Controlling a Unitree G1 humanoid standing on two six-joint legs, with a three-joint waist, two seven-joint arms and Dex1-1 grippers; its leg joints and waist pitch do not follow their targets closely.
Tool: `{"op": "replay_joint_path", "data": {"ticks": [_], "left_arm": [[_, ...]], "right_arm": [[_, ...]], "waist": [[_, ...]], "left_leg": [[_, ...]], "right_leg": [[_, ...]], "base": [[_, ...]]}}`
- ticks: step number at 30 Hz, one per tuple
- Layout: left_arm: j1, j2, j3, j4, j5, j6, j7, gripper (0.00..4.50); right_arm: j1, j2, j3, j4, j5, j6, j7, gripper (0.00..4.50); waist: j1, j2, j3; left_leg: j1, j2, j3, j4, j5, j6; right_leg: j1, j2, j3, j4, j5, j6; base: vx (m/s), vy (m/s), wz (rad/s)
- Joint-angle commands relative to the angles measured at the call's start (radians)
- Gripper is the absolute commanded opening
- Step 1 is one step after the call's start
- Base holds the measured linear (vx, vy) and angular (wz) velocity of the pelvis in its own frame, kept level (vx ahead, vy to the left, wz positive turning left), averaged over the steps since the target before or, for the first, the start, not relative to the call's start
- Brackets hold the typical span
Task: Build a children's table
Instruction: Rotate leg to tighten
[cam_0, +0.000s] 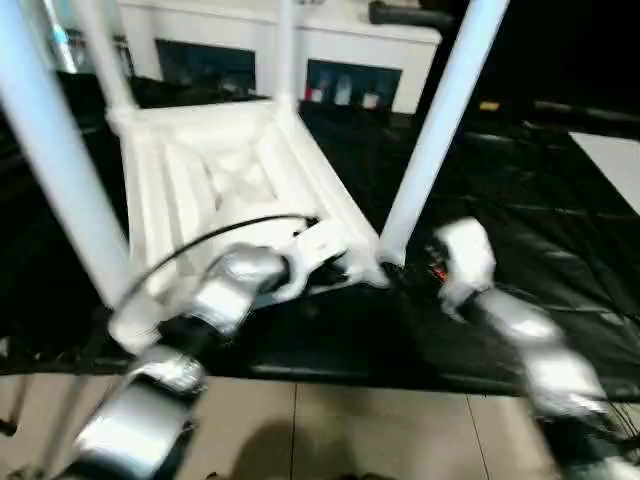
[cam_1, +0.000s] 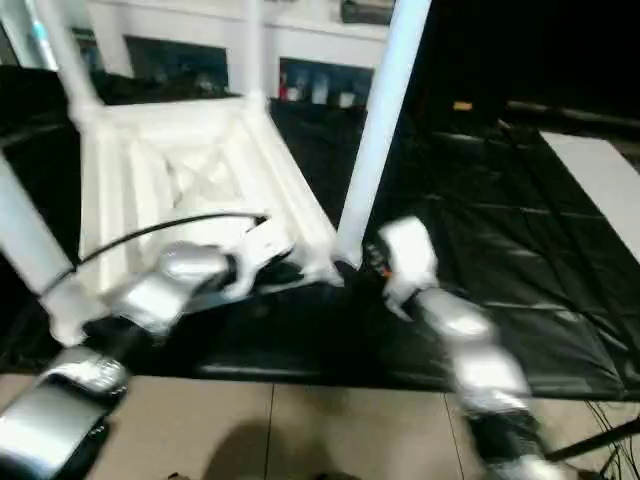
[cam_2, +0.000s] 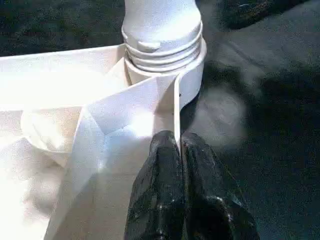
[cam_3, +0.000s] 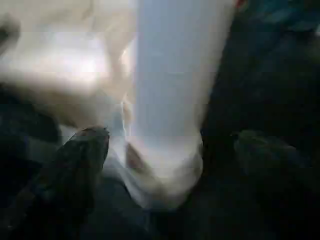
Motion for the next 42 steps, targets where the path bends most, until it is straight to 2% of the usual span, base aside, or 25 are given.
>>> {"op": "replay_joint_path", "data": {"ticks": [1, 2, 3, 4, 5, 7, 8, 13, 17, 20, 23, 25, 26, 32, 34, 42], "left_arm": [[0.055, 0.050, -0.058, -0.079, -0.035, 0.007, -0.167, 0.00], [0.072, 0.074, -0.070, -0.120, -0.046, 0.012, -0.219, 0.00], [0.077, 0.081, -0.073, -0.133, -0.049, 0.013, -0.234, 0.00], [0.086, 0.103, -0.077, -0.173, -0.055, 0.043, -0.266, 0.00], [0.089, 0.114, -0.078, -0.194, -0.057, 0.065, -0.280, 0.00], [0.076, 0.116, -0.064, -0.189, -0.043, 0.066, -0.254, 0.00], [0.075, 0.115, -0.062, -0.191, -0.042, 0.070, -0.250, 0.00], [0.077, 0.122, -0.066, -0.211, -0.036, 0.086, -0.243, 0.00], [0.086, 0.126, -0.068, -0.249, -0.040, 0.115, -0.249, 0.00], [0.088, 0.128, -0.068, -0.251, -0.039, 0.118, -0.250, 0.00], [0.091, 0.131, -0.067, -0.252, -0.037, 0.120, -0.248, 0.00], [0.093, 0.134, -0.066, -0.255, -0.036, 0.123, -0.246, 0.00], [0.095, 0.134, -0.066, -0.257, -0.036, 0.124, -0.246, 0.00], [0.101, 0.137, -0.068, -0.271, -0.038, 0.137, -0.241, 0.00], [0.102, 0.137, -0.068, -0.271, -0.038, 0.138, -0.241, 0.00], [0.108, 0.139, -0.071, -0.275, -0.035, 0.143, -0.235, 0.00]], "right_arm": [[0.029, -0.058, 0.045, -0.070, 0.030, 0.045, 0.135, 4.47], [0.042, -0.079, 0.059, -0.088, 0.032, 0.060, 0.164, 4.47], [0.045, -0.086, 0.062, -0.094, 0.032, 0.066, 0.171, 4.47], [0.045, -0.088, 0.067, -0.089, 0.036, 0.070, 0.188, 4.47], [0.042, -0.087, 0.067, -0.082, 0.039, 0.071, 0.198, 4.47], [0.021, -0.067, 0.088, -0.048, 0.028, 0.057, 0.211, 4.47], [0.017, -0.062, 0.092, -0.044, 0.024, 0.055, 0.211, 4.47], [0.000, -0.042, 0.113, -0.040, 0.035, 0.058, 0.246, 4.47], [-0.021, -0.033, 0.114, -0.015, 0.022, 0.051, 0.250, 4.47], [-0.027, -0.031, 0.110, -0.008, 0.021, 0.049, 0.250, 4.09], [-0.033, -0.022, 0.101, -0.004, 0.028, 0.044, 0.256, 3.98], [-0.033, -0.018, 0.104, -0.003, 0.026, 0.043, 0.261, 3.69], [-0.031, -0.018, 0.105, -0.003, 0.025, 0.043, 0.262, 3.64], [-0.027, -0.010, 0.113, 0.003, 0.026, 0.042, 0.273, 3.19], [-0.027, -0.006, 0.112, 0.005, 0.025, 0.040, 0.271, 2.89], [-0.013, -0.004, 0.109, 0.002, 0.031, 0.052, 0.285, 2.71]], "waist": [[0.001, 0.008, -0.060], [0.003, 0.008, -0.061], [0.000, 0.008, -0.059], [-0.003, 0.012, -0.058], [-0.001, 0.010, -0.063], [-0.003, 0.008, -0.059], [-0.001, 0.008, -0.058], [0.006, 0.005, -0.062], [0.007, 0.005, -0.064], [0.008, 0.005, -0.065], [0.008, 0.004, -0.067], [0.009, 0.004, -0.067], [0.010, -0.002, -0.066], [0.012, 0.000, -0.066], [0.013, 0.001, -0.066], [0.014, 0.001, -0.068]], "left_leg": [[0.001, 0.011, 0.002, -0.077, -0.319, 0.043], [0.000, 0.016, -0.005, -0.081, -0.320, 0.038], [-0.002, 0.017, -0.003, -0.082, -0.317, 0.040], [0.002, 0.017, -0.001, -0.081, -0.332, 0.037], [0.009, 0.017, 0.001, -0.076, -0.324, 0.033], [0.006, 0.018, 0.002, -0.078, -0.314, 0.033], [0.009, 0.017, 0.003, -0.077, -0.322, 0.029], [0.004, 0.016, 0.000, -0.079, -0.293, 0.018], [0.003, 0.015, 0.002, -0.077, -0.263, 0.021], [0.004, 0.014, 0.004, -0.074, -0.244, 0.026], [0.002, 0.013, 0.003, -0.073, -0.223, 0.029], [0.002, 0.013, 0.004, -0.072, -0.224, 0.031], [0.002, 0.013, 0.004, -0.073, -0.226, 0.033], [0.004, 0.014, 0.005, -0.072, -0.225, 0.031], [0.004, 0.013, 0.005, -0.072, -0.222, 0.030], [0.004, 0.013, 0.006, -0.070, -0.204, 0.036]], "right_leg": [[0.053, -0.037, 0.019, -0.080, -0.332, -0.179], [0.061, -0.039, 0.018, -0.075, -0.339, -0.176], [0.059, -0.040, 0.020, -0.077, -0.339, -0.175], [0.050, -0.039, 0.021, -0.080, -0.352, -0.178], [0.046, -0.039, 0.021, -0.077, -0.332, -0.190], [0.044, -0.037, 0.021, -0.074, -0.317, -0.200], [0.042, -0.037, 0.020, -0.076, -0.337, -0.194], [0.050, -0.040, 0.020, -0.072, -0.318, -0.177], [0.053, -0.040, 0.020, -0.067, -0.278, -0.188], [0.052, -0.039, 0.021, -0.066, -0.264, -0.193], [0.056, -0.038, 0.020, -0.062, -0.231, -0.197], [0.056, -0.038, 0.020, -0.062, -0.228, -0.200], [0.056, -0.040, 0.019, -0.062, -0.244, -0.198], [0.055, -0.039, 0.020, -0.063, -0.252, -0.194], [0.055, -0.039, 0.020, -0.062, -0.250, -0.193], [0.057, -0.038, 0.020, -0.058, -0.221, -0.201]], "base": [[0.000, 0.000, 0.00], [0.000, 0.000, 0.00], [0.000, 0.000, 0.00], [0.000, 0.000, 0.00], [0.000, 0.000, 0.00], [0.000, 0.000, 0.00], [0.000, 0.000, 0.00], [0.000, 0.000, 0.00], [0.000, 0.000, 0.00], [0.000, 0.000, 0.00], [0.000, 0.000, 0.00], [0.000, 0.000, 0.00], [0.000, 0.000, 0.00], [0.000, 0.000, 0.00], [0.000, 0.000, 0.00], [0.000, 0.000, 0.00]]}}
